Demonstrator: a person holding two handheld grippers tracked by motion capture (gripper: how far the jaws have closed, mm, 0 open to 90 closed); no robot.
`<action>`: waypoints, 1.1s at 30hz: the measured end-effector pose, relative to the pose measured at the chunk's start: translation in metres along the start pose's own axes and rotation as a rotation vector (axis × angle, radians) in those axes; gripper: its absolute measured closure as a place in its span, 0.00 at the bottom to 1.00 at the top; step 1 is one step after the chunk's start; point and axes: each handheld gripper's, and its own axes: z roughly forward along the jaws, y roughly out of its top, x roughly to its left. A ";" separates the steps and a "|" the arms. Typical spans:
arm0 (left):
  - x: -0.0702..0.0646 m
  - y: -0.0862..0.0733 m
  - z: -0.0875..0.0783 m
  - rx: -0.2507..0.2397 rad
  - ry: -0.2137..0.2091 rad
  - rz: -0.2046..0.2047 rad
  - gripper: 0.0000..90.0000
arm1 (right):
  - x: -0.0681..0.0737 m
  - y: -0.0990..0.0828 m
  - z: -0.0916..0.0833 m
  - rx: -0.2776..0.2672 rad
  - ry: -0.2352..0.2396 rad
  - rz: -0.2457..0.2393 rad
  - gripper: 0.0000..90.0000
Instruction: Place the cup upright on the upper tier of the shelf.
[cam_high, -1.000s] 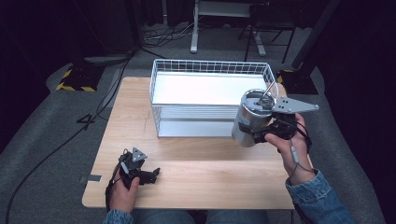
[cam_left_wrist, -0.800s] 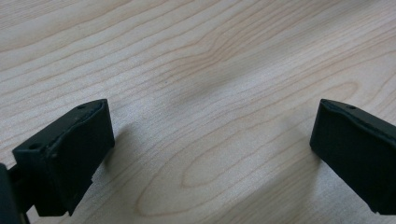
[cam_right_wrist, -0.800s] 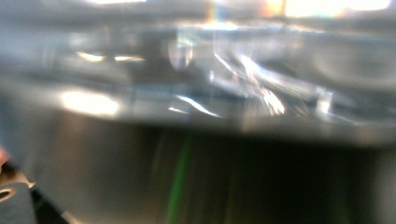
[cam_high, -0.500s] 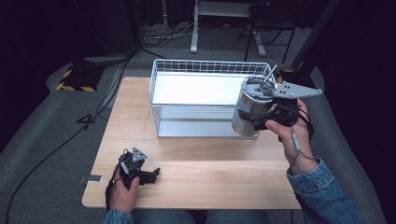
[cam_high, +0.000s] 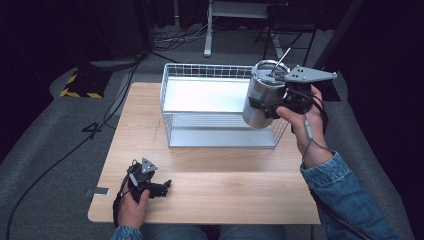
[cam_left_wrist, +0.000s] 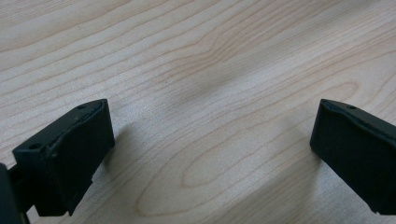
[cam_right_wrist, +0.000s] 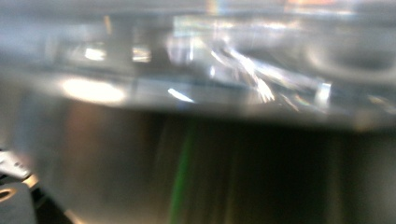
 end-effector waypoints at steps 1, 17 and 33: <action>0.000 0.000 0.000 0.000 0.000 0.000 0.00 | -0.001 0.001 0.002 -0.001 -0.004 -0.001 0.04; 0.000 0.001 0.001 0.003 0.001 -0.003 0.00 | -0.022 0.029 0.047 -0.014 -0.082 0.040 0.04; 0.000 0.001 0.001 0.002 0.003 -0.001 0.00 | -0.028 0.036 0.095 -0.026 -0.083 0.063 0.04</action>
